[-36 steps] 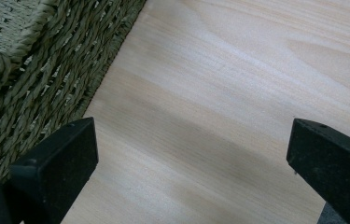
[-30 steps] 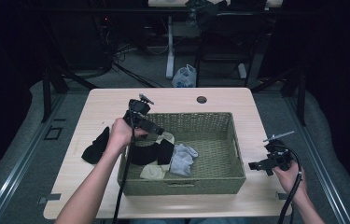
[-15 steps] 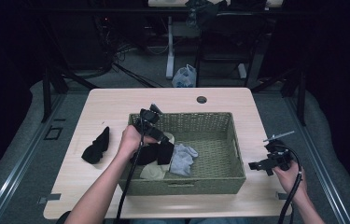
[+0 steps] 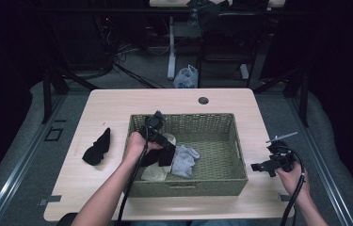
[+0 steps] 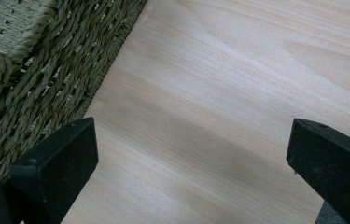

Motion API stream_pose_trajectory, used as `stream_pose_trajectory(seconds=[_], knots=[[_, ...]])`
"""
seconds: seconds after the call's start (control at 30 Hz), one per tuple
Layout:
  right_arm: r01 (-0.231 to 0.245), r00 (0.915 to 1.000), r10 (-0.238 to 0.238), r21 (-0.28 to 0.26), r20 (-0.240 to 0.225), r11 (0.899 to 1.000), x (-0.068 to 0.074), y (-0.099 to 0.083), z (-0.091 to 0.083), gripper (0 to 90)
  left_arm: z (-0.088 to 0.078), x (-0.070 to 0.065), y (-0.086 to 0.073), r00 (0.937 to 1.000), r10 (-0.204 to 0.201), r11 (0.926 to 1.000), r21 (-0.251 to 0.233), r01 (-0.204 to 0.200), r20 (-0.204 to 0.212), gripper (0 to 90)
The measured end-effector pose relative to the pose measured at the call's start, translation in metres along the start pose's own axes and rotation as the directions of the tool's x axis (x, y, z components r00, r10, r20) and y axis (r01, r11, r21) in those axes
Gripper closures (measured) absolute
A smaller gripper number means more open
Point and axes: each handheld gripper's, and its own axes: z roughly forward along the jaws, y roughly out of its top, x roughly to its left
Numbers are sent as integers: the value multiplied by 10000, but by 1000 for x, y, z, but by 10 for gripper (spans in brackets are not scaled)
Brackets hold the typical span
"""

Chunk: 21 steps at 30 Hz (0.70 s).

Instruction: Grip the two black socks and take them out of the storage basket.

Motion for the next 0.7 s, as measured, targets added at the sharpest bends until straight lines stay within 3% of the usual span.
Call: stream_pose_trajectory(seconds=[0.1, 0.23, 0.43, 0.67, 0.7], knots=[[-4, 10000, 4, -2, -5, 10000, 0, 0, 0, 13, 8, 2, -1, 9996, -85, 9993, 370, 76, 254, 267], [7, 10000, -7, 5, -8, 10000, 0, 0, 0, 14, 14, 3, -2, 9988, -34, 9985, 555, 6, 498, 386], [40, 10000, -41, 50, 59, 10000, 0, 0, 0, 14, 12, 1, -4, 9988, 175, 9984, 523, -199, 462, 673], [-8, 10000, 8, 16, -29, 10000, 0, 0, 0, 14, -5, -2, -6, 9968, 489, 9988, 28, -492, 633, 717], [-6, 10000, 6, 10, -34, 10000, 0, 0, 0, 14, -13, -4, -6, 9960, 582, 9981, -230, -567, 684, 719]])
